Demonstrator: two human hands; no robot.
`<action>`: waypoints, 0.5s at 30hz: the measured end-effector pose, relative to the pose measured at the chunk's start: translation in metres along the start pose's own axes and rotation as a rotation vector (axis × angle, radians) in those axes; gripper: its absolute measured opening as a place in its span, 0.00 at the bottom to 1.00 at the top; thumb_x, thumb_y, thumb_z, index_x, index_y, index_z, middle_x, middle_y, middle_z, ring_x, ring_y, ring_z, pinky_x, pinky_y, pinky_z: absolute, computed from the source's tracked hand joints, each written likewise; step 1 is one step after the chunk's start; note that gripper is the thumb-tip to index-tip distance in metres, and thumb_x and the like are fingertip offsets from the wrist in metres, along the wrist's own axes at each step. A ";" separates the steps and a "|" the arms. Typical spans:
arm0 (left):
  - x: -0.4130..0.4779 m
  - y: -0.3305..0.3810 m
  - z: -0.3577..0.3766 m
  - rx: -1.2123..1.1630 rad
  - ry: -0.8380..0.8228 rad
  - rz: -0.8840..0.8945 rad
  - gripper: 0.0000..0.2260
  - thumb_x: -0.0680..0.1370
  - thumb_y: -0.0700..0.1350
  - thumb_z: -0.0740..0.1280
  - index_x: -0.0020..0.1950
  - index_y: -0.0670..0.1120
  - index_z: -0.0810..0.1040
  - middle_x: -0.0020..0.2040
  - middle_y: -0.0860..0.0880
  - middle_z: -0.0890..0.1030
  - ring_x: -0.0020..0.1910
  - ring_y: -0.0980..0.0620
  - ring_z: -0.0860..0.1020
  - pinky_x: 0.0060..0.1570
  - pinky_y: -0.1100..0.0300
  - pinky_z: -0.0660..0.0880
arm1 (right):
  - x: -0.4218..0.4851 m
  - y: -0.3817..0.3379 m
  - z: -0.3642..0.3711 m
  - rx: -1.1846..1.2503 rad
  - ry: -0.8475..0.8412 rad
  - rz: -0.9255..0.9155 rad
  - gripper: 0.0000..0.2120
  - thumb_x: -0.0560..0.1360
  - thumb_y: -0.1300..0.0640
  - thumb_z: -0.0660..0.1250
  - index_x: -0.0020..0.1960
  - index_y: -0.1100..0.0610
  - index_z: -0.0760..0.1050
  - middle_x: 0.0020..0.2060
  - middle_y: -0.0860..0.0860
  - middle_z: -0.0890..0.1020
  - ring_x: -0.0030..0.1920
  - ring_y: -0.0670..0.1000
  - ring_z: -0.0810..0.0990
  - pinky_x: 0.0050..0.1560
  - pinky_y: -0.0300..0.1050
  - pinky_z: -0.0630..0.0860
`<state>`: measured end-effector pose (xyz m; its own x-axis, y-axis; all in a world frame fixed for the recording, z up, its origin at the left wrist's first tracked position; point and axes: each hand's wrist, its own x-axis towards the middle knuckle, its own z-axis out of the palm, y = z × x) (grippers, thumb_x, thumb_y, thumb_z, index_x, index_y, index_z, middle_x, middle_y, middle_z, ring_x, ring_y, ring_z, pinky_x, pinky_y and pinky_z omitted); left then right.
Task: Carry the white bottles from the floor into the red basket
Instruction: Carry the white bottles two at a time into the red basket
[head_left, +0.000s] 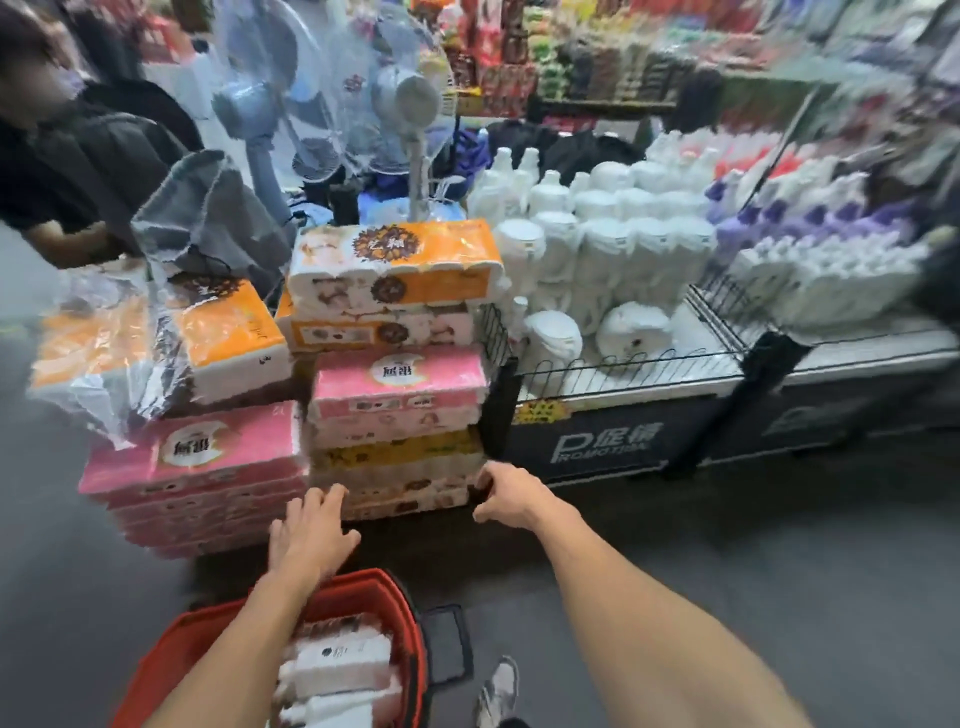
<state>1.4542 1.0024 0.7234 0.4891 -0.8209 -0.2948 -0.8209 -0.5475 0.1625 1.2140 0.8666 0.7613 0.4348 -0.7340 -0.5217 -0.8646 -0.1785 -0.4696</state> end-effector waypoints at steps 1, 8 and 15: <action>0.001 0.017 -0.001 0.014 -0.011 0.045 0.24 0.77 0.55 0.67 0.71 0.56 0.66 0.66 0.49 0.70 0.67 0.45 0.68 0.63 0.47 0.68 | -0.008 0.013 -0.011 0.014 0.021 0.023 0.22 0.73 0.51 0.75 0.65 0.50 0.73 0.59 0.52 0.80 0.58 0.55 0.79 0.61 0.55 0.78; 0.006 0.164 -0.013 0.043 0.016 0.367 0.25 0.78 0.55 0.68 0.73 0.54 0.65 0.67 0.47 0.72 0.67 0.43 0.70 0.62 0.44 0.71 | -0.058 0.124 -0.080 0.052 0.137 0.163 0.22 0.73 0.50 0.75 0.64 0.48 0.73 0.60 0.52 0.79 0.60 0.55 0.77 0.62 0.55 0.76; -0.010 0.287 -0.008 0.069 0.031 0.556 0.23 0.76 0.55 0.67 0.70 0.56 0.66 0.64 0.50 0.72 0.65 0.46 0.70 0.60 0.46 0.70 | -0.097 0.218 -0.118 0.113 0.201 0.281 0.23 0.74 0.51 0.74 0.66 0.50 0.73 0.61 0.52 0.80 0.60 0.56 0.78 0.62 0.52 0.76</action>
<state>1.2160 0.8522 0.7802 -0.0153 -0.9879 -0.1543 -0.9745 -0.0198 0.2236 0.9541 0.8216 0.7938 0.1163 -0.8602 -0.4965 -0.9051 0.1140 -0.4095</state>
